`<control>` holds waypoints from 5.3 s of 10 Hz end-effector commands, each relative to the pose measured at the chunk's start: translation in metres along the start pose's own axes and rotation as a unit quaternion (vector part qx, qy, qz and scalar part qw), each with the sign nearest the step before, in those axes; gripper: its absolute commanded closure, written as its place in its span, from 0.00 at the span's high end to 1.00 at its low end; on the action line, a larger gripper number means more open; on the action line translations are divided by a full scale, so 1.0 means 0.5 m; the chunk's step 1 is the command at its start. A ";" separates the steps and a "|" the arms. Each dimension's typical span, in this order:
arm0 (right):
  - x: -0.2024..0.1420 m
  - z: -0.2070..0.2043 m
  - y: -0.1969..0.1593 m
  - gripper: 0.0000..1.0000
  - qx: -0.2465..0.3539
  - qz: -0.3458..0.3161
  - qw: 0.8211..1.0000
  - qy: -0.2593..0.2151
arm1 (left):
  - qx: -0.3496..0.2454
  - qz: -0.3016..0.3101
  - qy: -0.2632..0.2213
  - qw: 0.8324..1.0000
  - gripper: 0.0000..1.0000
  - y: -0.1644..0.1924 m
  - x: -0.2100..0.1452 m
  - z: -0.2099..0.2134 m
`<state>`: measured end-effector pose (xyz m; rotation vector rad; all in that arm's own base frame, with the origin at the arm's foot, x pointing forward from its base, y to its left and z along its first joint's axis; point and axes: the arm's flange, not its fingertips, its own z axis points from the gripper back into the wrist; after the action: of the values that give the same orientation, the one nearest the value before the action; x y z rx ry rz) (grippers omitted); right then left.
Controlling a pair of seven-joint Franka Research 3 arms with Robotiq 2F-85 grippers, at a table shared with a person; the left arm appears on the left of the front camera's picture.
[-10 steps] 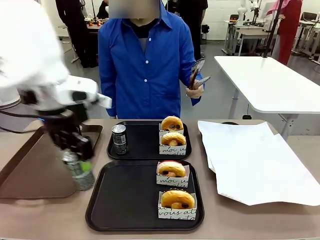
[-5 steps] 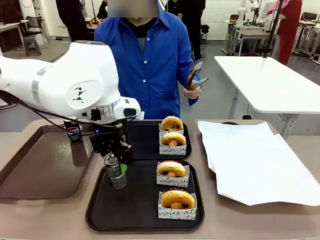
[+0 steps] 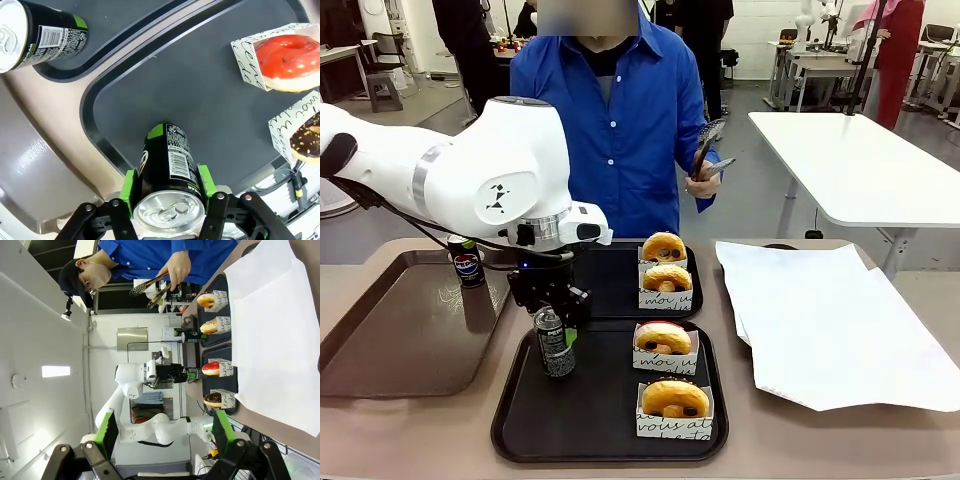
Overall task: Set up donuts and drinks on trays.
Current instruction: Pick up one Pepsi coke from the Handle tray and place it on the Flat Tray without a Pepsi coke.
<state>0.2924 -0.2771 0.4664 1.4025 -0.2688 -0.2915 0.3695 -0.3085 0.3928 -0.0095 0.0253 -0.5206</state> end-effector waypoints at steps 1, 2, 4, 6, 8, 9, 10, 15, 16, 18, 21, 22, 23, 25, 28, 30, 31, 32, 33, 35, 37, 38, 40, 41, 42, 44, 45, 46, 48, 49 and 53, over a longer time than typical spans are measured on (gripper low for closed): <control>-0.002 0.000 0.003 1.00 0.007 0.002 1.000 -0.001 | 0.012 0.003 -0.008 1.000 0.70 0.000 0.015 0.003; -0.002 0.000 0.003 1.00 0.007 0.002 1.000 -0.001 | 0.010 -0.007 -0.012 1.000 1.00 -0.002 0.006 0.010; -0.002 0.000 0.003 1.00 0.007 0.002 1.000 -0.001 | 0.010 -0.017 -0.025 0.999 1.00 -0.004 -0.023 0.045; -0.002 0.000 0.003 1.00 0.007 0.002 1.000 -0.001 | 0.037 -0.055 -0.025 0.997 1.00 -0.021 -0.061 0.088; -0.002 0.000 0.003 1.00 0.007 0.002 1.000 -0.001 | 0.042 -0.075 -0.024 0.996 1.00 -0.031 -0.106 0.121; -0.002 0.000 0.003 1.00 0.007 0.002 1.000 -0.001 | 0.038 -0.081 -0.029 0.996 1.00 -0.031 -0.135 0.135; -0.002 0.000 0.003 1.00 0.007 0.002 1.000 -0.001 | 0.037 -0.087 -0.033 0.995 1.00 -0.030 -0.158 0.145; -0.002 0.000 0.003 1.00 0.007 0.002 1.000 -0.001 | 0.045 -0.079 -0.035 0.995 1.00 -0.034 -0.163 0.162; -0.002 0.000 0.003 1.00 0.007 0.002 1.000 -0.001 | 0.045 -0.079 -0.035 0.995 1.00 -0.034 -0.163 0.162; -0.002 0.000 0.003 1.00 0.007 0.002 1.000 -0.001 | 0.045 -0.079 -0.035 0.995 1.00 -0.034 -0.163 0.162; -0.002 0.000 0.003 1.00 0.007 0.002 1.000 -0.001 | 0.038 -0.079 -0.032 0.996 1.00 -0.032 -0.168 0.163; -0.002 0.000 0.003 1.00 0.007 0.002 1.000 -0.001 | 0.027 -0.041 -0.060 0.997 1.00 0.028 -0.175 0.210; -0.002 0.000 0.003 1.00 0.007 0.002 1.000 -0.001 | 0.003 -0.003 -0.080 0.997 1.00 0.096 -0.184 0.245; -0.002 0.000 0.003 1.00 0.007 0.002 1.000 -0.001 | -0.012 0.092 -0.097 0.991 1.00 0.249 -0.192 0.285; -0.002 0.000 0.003 1.00 0.007 0.002 1.000 -0.001 | -0.032 0.180 -0.064 0.981 1.00 0.409 -0.273 0.270; -0.002 0.000 0.003 1.00 0.007 0.002 1.000 -0.001 | -0.009 0.190 -0.033 0.981 1.00 0.448 -0.311 0.256; -0.002 0.000 0.003 1.00 0.007 0.002 1.000 -0.001 | -0.033 0.196 -0.065 0.978 1.00 0.449 -0.281 0.268; -0.002 0.000 0.003 1.00 0.007 0.002 1.000 -0.001 | -0.033 0.196 -0.065 0.978 1.00 0.449 -0.281 0.268; -0.002 0.000 0.003 1.00 0.007 0.002 1.000 -0.001 | -0.033 0.196 -0.065 0.978 1.00 0.449 -0.281 0.268; -0.002 0.000 0.003 1.00 0.007 0.002 1.000 -0.001 | -0.191 0.181 -0.029 0.964 1.00 0.484 -0.285 0.282; -0.002 0.000 0.003 1.00 0.007 0.002 1.000 -0.001 | -0.474 0.201 0.017 0.857 1.00 0.607 -0.277 0.276; -0.002 0.000 0.003 1.00 0.007 0.002 1.000 -0.001 | -0.566 0.203 0.002 0.799 1.00 0.664 -0.294 0.250; -0.002 0.000 0.003 1.00 0.007 0.002 1.000 -0.001 | -0.658 0.192 -0.061 0.726 1.00 0.736 -0.356 0.214; -0.002 0.000 0.003 1.00 0.007 0.002 1.000 -0.001 | -0.674 0.196 -0.078 0.708 1.00 0.770 -0.382 0.199; -0.002 0.000 0.003 1.00 0.007 0.002 1.000 -0.001 | -0.678 0.215 -0.109 0.694 1.00 0.795 -0.414 0.179; -0.002 0.000 0.003 1.00 0.007 0.002 1.000 -0.001 | -0.670 0.224 -0.164 0.689 1.00 0.807 -0.477 0.150; -0.002 0.000 0.003 1.00 0.007 0.002 1.000 -0.001 | -0.655 0.235 -0.182 0.695 1.00 0.811 -0.503 0.137; -0.002 0.000 0.003 1.00 0.007 0.002 1.000 -0.001 | -0.629 0.254 -0.190 0.710 1.00 0.819 -0.521 0.120; -0.002 0.000 0.003 1.00 0.007 0.002 1.000 -0.001 | -0.583 0.273 -0.189 0.742 1.00 0.839 -0.535 0.103; -0.002 0.000 0.003 1.00 0.007 0.002 1.000 -0.001 | -0.557 0.279 -0.201 0.756 1.00 0.847 -0.546 0.096; -0.002 0.000 0.003 1.00 0.007 0.002 1.000 -0.001 | -0.556 0.283 -0.196 0.757 1.00 0.872 -0.550 0.097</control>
<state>0.2918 -0.2777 0.4660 1.4028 -0.2695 -0.2941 0.3485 0.2082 0.4392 -1.2412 -0.0704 0.1849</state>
